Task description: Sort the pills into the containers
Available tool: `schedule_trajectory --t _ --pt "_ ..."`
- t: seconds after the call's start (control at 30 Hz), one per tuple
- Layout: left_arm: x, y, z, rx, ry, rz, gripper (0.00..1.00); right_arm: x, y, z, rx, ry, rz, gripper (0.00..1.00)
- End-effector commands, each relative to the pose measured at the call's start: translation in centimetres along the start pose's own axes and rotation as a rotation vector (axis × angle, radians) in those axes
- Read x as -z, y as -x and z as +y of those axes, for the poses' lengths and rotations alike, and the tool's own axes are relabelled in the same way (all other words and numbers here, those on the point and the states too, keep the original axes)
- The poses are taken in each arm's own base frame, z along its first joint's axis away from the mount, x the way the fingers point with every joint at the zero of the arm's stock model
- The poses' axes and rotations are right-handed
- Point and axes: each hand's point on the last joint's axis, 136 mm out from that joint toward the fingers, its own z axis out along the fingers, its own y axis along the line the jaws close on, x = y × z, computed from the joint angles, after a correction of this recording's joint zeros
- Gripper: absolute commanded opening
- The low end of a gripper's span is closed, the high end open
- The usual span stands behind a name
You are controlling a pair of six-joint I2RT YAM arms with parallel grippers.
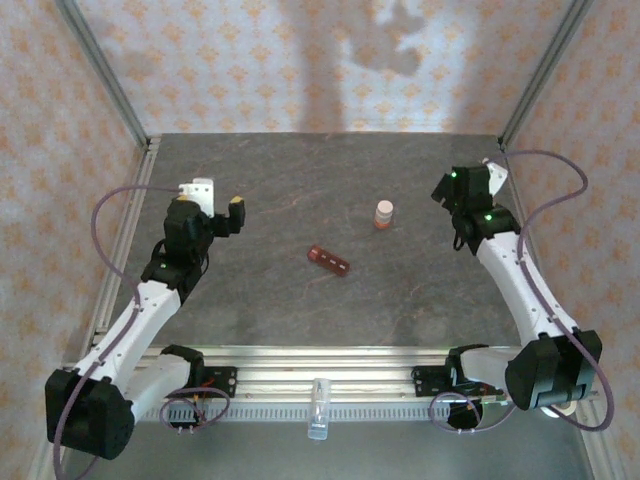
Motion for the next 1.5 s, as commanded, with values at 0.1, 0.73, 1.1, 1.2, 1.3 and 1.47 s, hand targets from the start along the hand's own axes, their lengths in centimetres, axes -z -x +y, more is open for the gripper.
schedule_trajectory --t 0.1,0.73,1.1,1.2,1.3,1.47 --pt "-1.7 -3.4 1.8 -0.005 0.06 -0.064 1.0 -2.4 1.2 -3.7 0.012 -0.211 -0.201 1.0" --pt "-8.0 -12.0 1.8 -0.012 0.008 0.033 1.0 -9.2 -8.3 -1.2 0.193 0.099 -0.318 1.0" --pt "-8.5 -11.9 3.4 0.043 0.071 0.04 1.0 -10.8 -8.9 -1.0 0.181 0.156 -0.233 1.0" --pt "-8.5 -11.8 3.1 0.031 0.069 0.035 1.0 -10.7 -8.9 -1.0 0.181 0.16 -0.237 1.0" --pt "-8.5 -11.9 3.2 0.03 0.072 0.037 1.0 -10.8 -8.9 -1.0 0.182 0.161 -0.235 1.0" --pt "-8.5 -11.9 3.1 0.03 0.072 0.037 1.0 -10.9 -8.9 -0.9 0.184 0.159 -0.231 1.0"
